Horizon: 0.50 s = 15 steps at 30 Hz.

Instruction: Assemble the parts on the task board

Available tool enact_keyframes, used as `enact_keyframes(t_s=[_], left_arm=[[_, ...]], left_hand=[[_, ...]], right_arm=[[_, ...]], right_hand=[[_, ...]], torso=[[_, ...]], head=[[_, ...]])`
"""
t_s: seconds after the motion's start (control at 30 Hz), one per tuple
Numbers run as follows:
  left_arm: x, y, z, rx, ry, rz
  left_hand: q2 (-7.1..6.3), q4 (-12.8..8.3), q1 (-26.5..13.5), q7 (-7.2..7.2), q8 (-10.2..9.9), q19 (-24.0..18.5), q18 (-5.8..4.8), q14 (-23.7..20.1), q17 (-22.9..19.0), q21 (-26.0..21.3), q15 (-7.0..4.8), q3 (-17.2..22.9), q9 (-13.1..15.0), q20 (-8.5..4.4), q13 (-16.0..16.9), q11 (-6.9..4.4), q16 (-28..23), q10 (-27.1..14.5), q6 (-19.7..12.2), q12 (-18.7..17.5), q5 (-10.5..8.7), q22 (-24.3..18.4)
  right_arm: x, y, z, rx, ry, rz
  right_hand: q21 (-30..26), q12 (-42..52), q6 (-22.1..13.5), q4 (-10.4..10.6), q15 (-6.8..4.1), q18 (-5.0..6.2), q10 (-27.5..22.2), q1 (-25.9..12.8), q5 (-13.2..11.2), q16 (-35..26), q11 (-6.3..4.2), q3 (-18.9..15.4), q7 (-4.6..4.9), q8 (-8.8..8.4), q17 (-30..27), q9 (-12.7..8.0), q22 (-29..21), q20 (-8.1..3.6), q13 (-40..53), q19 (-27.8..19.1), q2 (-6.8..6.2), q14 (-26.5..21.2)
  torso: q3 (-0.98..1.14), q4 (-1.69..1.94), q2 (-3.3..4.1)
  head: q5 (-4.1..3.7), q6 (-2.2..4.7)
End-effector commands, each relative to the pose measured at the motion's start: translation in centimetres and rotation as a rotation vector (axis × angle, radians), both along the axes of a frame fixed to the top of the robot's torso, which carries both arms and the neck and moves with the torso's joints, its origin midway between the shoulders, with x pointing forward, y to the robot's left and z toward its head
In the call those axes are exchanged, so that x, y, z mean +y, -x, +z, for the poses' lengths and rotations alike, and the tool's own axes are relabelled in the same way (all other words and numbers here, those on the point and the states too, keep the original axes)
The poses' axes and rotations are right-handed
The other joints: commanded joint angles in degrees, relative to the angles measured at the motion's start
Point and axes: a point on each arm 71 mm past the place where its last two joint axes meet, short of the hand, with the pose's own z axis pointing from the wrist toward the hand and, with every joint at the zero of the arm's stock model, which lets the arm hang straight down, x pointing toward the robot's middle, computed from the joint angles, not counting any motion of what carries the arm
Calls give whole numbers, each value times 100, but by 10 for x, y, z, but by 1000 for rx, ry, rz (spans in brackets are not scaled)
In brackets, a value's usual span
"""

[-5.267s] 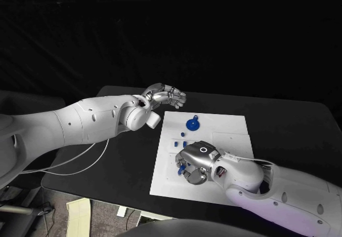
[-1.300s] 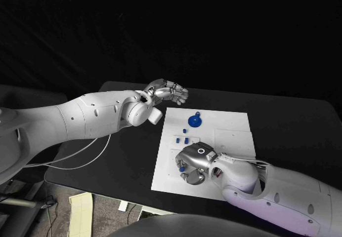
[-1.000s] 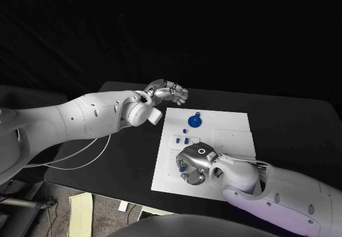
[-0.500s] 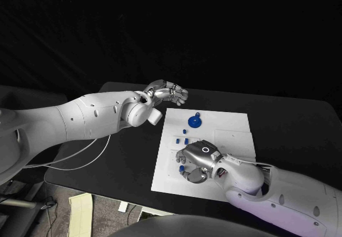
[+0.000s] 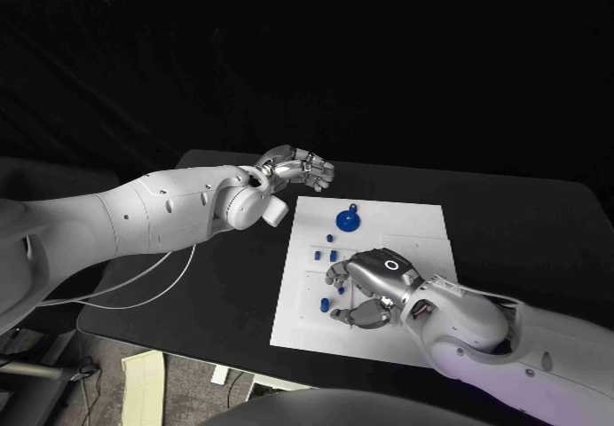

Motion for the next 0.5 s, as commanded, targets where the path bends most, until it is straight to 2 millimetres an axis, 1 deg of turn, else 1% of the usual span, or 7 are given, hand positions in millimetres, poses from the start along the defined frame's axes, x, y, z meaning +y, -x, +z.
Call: enact_keyframes(t_s=[0.03,0.17,0.2,0.23,0.27,0.37,0.5], left_arm=[[-2,0,1,0,12,-16],[-1,0,0,1,11,-13],[-1,0,0,1,10,-12],[0,0,-1,1,10,-10],[1,-1,-1,2,8,-7],[2,-1,-4,4,6,-2],[2,0,-7,9,5,2]], left_hand=[[0,27,51,-5,19,-10,58,25,6,-32,33,-18,-5,47,-7,5,-41,-26,-34,13,27,7],[1,27,51,-5,19,-10,58,25,7,-33,33,-18,-5,47,-7,5,-42,-25,-34,13,27,7],[1,27,51,-5,19,-10,58,25,8,-33,33,-18,-5,47,-8,5,-42,-25,-34,13,27,8],[1,28,51,-5,19,-9,58,25,8,-33,33,-18,-5,47,-8,5,-43,-25,-34,13,27,8],[1,28,51,-5,19,-9,58,26,8,-34,33,-18,-5,48,-8,5,-43,-25,-34,13,27,8],[2,29,50,-5,20,-9,57,26,9,-34,33,-18,-5,48,-8,5,-44,-25,-34,14,27,9],[2,31,48,-5,21,-8,57,27,11,-34,33,-19,-5,48,-8,5,-45,-24,-33,14,26,10]], right_arm=[[-7,-3,13,36,-105,-23],[-25,-13,31,59,-180,-81],[-31,-18,35,93,-203,-112],[-38,-24,39,137,-228,-145],[-46,-30,42,186,-244,-174],[-70,-46,50,299,-263,-223],[-92,-61,55,368,-266,-294]], right_hand=[[-38,29,-16,20,13,724,-61,-67,22,-2,31,-58,8,-7,-8,-9,-4,3,-9,-26,0,-12],[-47,98,34,148,-33,724,57,-4,44,11,-12,18,-10,28,-18,-4,-19,-19,7,19,17,16],[-48,119,57,211,-52,724,95,74,-25,13,-25,105,-19,43,-23,-2,-25,-28,11,40,21,29],[-49,155,101,341,-82,724,163,199,-358,16,-52,284,-38,70,-32,3,-33,-34,21,76,1,52],[-50,185,130,433,-95,724,218,307,-564,18,-74,437,-50,87,-39,5,-38,-36,33,95,20,69],[-41,394,129,695,-194,724,527,477,-628,16,-190,781,-37,87,-55,-2,-37,-31,174,142,71,102],[3,806,91,848,-283,724,565,640,-631,37,-276,1007,-53,100,-49,17,-9,-50,530,191,136,149]], torso=[[6,-6,-1],[11,-7,-2],[12,-12,-4],[11,-13,-5],[11,-14,-9],[14,-16,-22],[36,-26,-52]], head=[[-34,34],[-70,76],[-76,80],[-82,82],[-98,88],[-150,127],[-197,135]])
